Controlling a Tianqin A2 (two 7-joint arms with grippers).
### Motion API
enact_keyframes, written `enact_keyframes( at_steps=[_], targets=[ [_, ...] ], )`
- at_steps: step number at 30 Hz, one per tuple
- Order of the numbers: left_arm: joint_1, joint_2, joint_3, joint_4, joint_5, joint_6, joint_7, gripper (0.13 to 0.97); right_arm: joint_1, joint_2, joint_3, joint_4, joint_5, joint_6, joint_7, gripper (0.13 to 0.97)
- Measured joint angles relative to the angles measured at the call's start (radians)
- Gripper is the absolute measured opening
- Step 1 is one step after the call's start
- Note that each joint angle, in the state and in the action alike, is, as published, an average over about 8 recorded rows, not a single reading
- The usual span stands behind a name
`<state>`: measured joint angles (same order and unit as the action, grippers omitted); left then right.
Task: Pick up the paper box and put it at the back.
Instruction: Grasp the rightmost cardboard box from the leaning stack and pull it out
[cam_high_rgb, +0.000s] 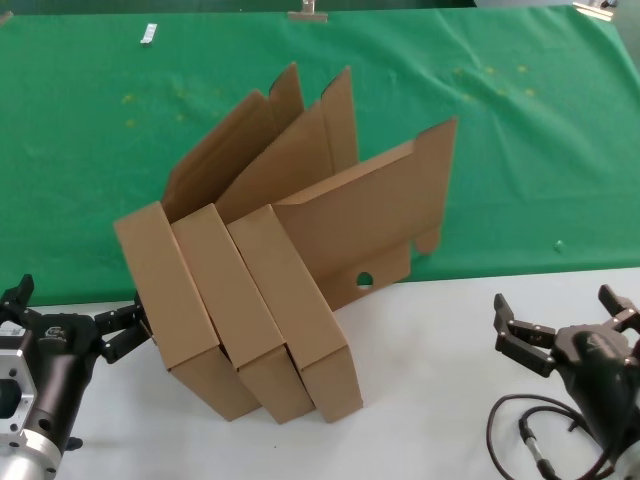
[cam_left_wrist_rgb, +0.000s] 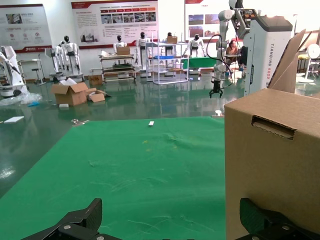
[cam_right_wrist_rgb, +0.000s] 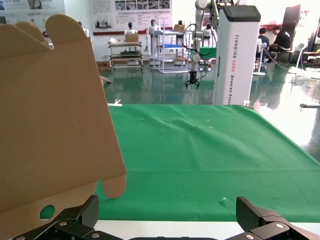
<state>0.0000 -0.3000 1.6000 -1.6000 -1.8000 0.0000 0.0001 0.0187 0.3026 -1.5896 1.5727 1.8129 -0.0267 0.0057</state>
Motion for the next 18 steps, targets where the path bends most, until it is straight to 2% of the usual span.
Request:
enact_keyframes(
  at_steps=[11, 18],
  targets=[
    [0.000, 0.000, 0.000, 0.000, 0.000, 0.000, 0.000, 0.951, 0.000, 0.000, 0.000, 0.000, 0.000, 0.000, 0.000, 0.966],
    [0.000, 0.000, 0.000, 0.000, 0.000, 0.000, 0.000, 0.882, 0.000, 0.000, 0.000, 0.000, 0.000, 0.000, 0.000, 0.966]
  ],
)
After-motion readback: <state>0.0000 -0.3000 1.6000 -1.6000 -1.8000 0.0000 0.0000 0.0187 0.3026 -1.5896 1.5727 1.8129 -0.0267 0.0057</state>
